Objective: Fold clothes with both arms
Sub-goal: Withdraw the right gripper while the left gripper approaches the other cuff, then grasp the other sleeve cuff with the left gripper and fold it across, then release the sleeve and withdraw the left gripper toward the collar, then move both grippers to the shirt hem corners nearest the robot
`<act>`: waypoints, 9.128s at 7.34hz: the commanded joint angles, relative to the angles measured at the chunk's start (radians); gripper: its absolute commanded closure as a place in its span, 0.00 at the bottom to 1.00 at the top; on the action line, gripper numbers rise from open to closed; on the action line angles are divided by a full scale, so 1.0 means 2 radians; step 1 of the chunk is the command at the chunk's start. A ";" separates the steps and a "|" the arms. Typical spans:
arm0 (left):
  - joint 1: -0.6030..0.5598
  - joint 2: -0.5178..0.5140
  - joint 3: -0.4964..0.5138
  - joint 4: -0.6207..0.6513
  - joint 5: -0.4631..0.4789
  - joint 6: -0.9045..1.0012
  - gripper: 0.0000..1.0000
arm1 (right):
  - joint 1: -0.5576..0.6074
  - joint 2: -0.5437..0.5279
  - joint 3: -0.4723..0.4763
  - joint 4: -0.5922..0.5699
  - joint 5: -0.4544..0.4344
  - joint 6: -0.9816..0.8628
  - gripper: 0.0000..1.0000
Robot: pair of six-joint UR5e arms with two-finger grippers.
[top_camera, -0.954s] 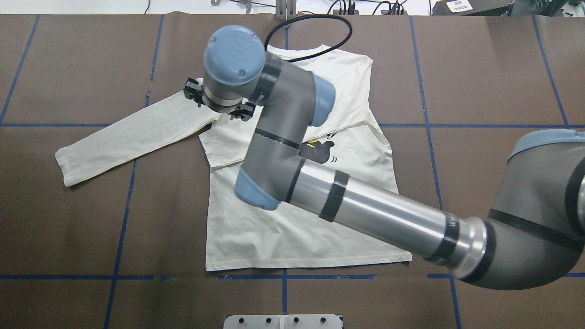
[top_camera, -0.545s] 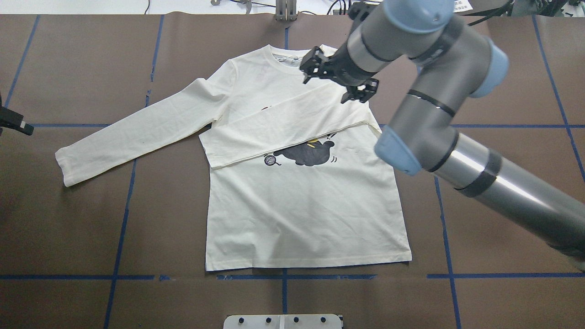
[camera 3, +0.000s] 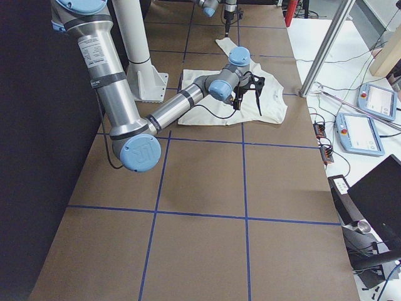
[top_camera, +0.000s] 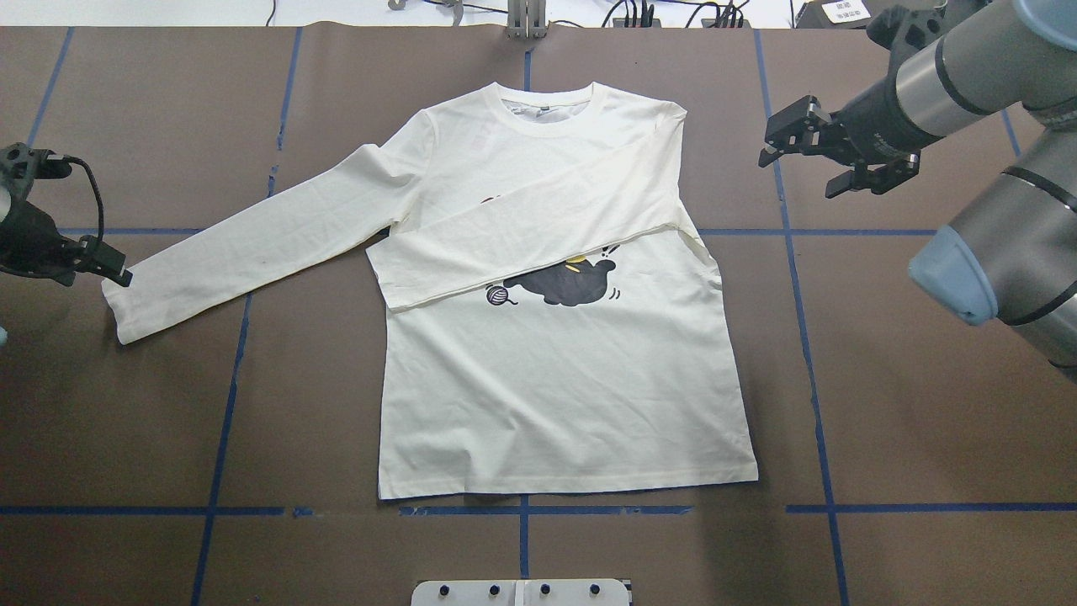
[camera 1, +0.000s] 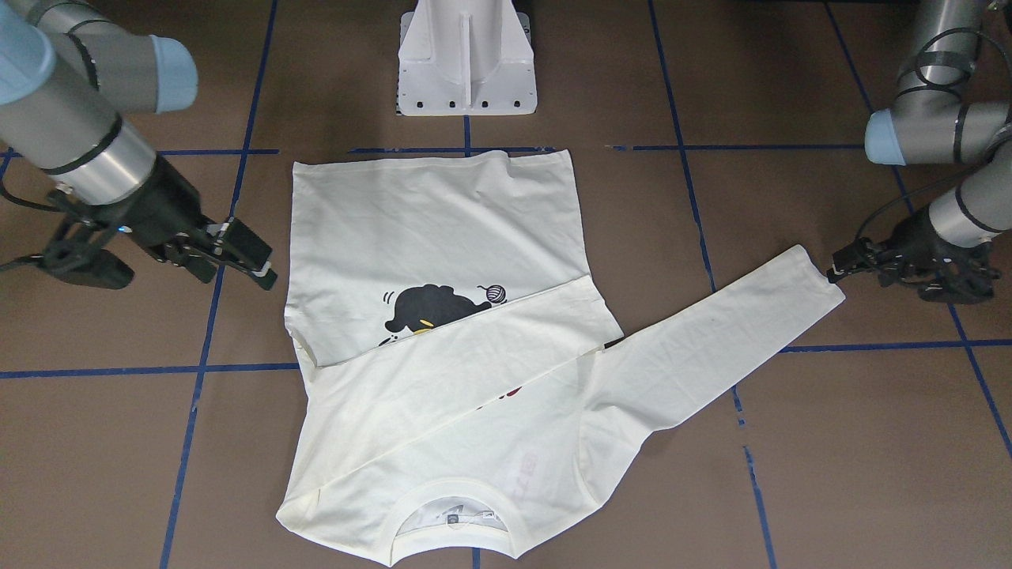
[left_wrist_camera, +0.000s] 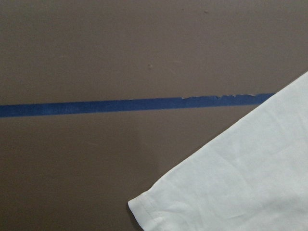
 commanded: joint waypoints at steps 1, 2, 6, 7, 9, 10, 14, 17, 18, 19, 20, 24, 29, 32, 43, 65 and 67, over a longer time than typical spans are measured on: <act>0.013 -0.002 0.012 0.000 0.018 0.000 0.17 | 0.005 -0.013 0.004 0.001 0.000 -0.011 0.00; 0.013 -0.003 0.014 0.000 0.025 0.001 0.21 | 0.005 -0.013 0.005 0.001 0.000 -0.011 0.00; 0.014 -0.009 0.020 0.001 0.026 0.000 0.54 | 0.005 -0.015 0.006 0.002 -0.002 -0.011 0.00; 0.014 -0.009 0.020 0.001 0.028 0.001 0.53 | 0.005 -0.015 0.006 0.002 -0.002 -0.011 0.00; 0.014 -0.009 0.019 0.001 0.028 0.000 0.52 | 0.005 -0.015 0.007 0.002 -0.003 -0.011 0.00; 0.014 -0.009 0.020 0.001 0.032 0.000 0.52 | 0.005 -0.015 0.007 0.002 -0.003 -0.011 0.00; 0.014 -0.010 0.019 0.002 0.044 -0.001 0.87 | 0.005 -0.015 0.008 0.002 -0.003 -0.011 0.00; 0.014 -0.010 0.003 0.004 0.044 -0.005 1.00 | 0.005 -0.021 0.012 0.002 -0.002 -0.011 0.00; 0.010 -0.008 -0.023 0.006 0.041 -0.006 1.00 | 0.008 -0.021 0.015 0.002 -0.001 -0.011 0.00; 0.009 -0.009 -0.071 0.030 0.038 -0.009 1.00 | 0.022 -0.022 0.017 0.001 0.005 -0.013 0.00; 0.009 -0.035 -0.139 0.102 0.038 -0.009 1.00 | 0.047 -0.039 0.023 0.001 0.019 -0.030 0.00; 0.085 -0.264 -0.153 0.224 0.044 -0.260 1.00 | 0.130 -0.137 0.039 0.007 0.034 -0.200 0.00; 0.195 -0.534 0.172 0.054 0.195 -0.427 1.00 | 0.134 -0.184 0.054 0.007 0.033 -0.215 0.00; 0.233 -0.559 0.272 -0.078 0.275 -0.428 1.00 | 0.141 -0.191 0.056 0.007 0.033 -0.217 0.00; 0.258 -0.584 0.258 -0.101 0.293 -0.491 0.17 | 0.145 -0.197 0.069 0.009 0.036 -0.205 0.00; 0.175 -0.271 -0.092 0.032 0.207 -0.346 0.14 | -0.459 -0.191 0.123 0.032 -0.458 0.379 0.95; 0.175 -0.267 -0.094 0.033 0.207 -0.345 0.14 | -0.459 -0.189 0.123 0.026 -0.457 0.378 1.00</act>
